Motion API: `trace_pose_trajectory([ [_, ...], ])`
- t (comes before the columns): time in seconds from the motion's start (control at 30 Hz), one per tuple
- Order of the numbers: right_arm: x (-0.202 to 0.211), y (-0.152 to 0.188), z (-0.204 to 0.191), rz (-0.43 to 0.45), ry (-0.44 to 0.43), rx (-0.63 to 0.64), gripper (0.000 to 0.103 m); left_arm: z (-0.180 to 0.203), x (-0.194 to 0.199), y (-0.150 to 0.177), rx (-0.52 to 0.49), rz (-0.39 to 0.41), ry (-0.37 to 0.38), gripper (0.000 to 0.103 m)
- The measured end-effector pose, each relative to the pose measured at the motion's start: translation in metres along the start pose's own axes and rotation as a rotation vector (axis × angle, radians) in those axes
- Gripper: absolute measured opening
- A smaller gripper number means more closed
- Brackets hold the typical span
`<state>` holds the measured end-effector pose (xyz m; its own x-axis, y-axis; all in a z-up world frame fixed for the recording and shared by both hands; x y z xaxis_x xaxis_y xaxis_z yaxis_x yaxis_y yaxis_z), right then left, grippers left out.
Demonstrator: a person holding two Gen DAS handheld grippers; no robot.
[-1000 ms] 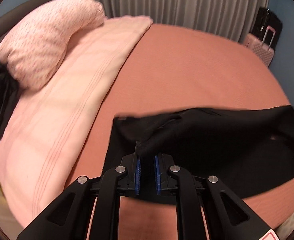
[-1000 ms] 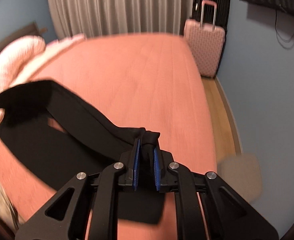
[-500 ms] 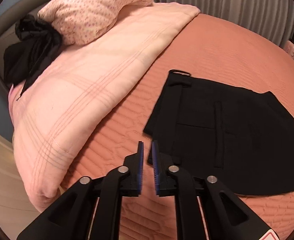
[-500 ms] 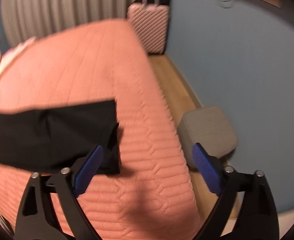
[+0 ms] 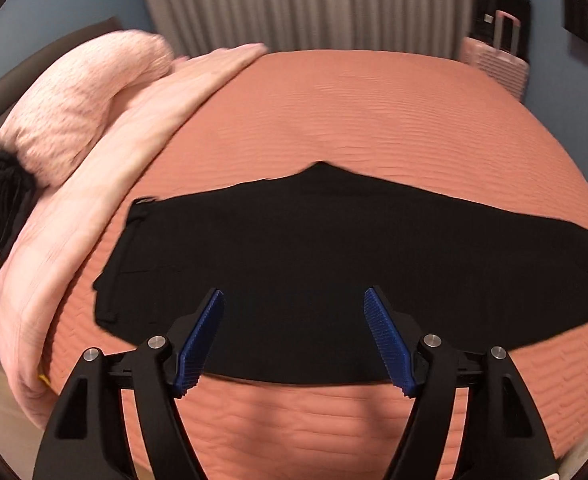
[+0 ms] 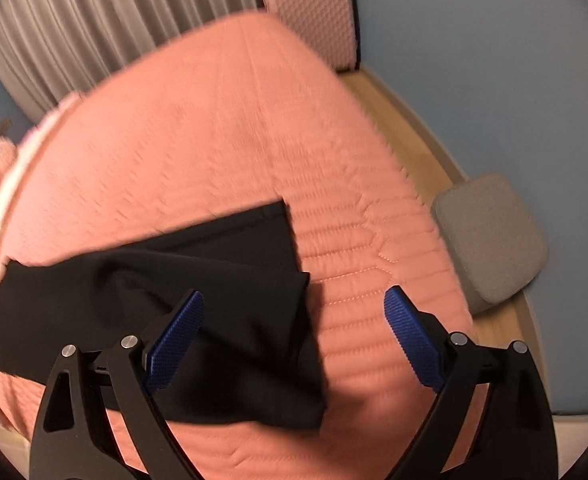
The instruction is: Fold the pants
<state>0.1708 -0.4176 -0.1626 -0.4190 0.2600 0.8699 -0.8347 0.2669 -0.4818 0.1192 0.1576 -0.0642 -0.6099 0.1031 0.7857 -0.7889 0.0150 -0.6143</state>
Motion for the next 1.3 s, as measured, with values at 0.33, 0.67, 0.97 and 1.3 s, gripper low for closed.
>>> trace_pose_trajectory([
  [0.33, 0.049, -0.054, -0.031, 0.264, -0.019, 0.259, 0.019, 0.083, -0.020, -0.001, -0.175, -0.043, -0.024, 0.077],
  [0.67, 0.059, 0.035, -0.016, 0.158, 0.101, 0.104, 0.055, -0.016, -0.044, 0.025, 0.114, -0.133, -0.189, 0.079],
  [0.97, 0.103, 0.116, -0.082, 0.087, -0.076, -0.130, 0.066, -0.195, -0.026, 0.071, 0.430, -0.113, -0.393, 0.079],
  [1.3, 0.146, 0.117, -0.171, 0.086, -0.105, -0.035, 0.070, -0.275, -0.045, 0.088, 0.565, -0.038, -0.141, 0.054],
])
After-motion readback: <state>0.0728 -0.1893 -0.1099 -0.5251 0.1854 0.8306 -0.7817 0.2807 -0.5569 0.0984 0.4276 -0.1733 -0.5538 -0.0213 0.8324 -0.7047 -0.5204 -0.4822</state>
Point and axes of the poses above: each gripper's, at about its wrist camera, not at the fingertips, and x roughly against the way its jaws point, z to its right, y to its underside, the point moved 2 cm from there along -x, roughly the way its jaws point, and after that the axes turned 14 degrees about y, right-handed, at the moved point
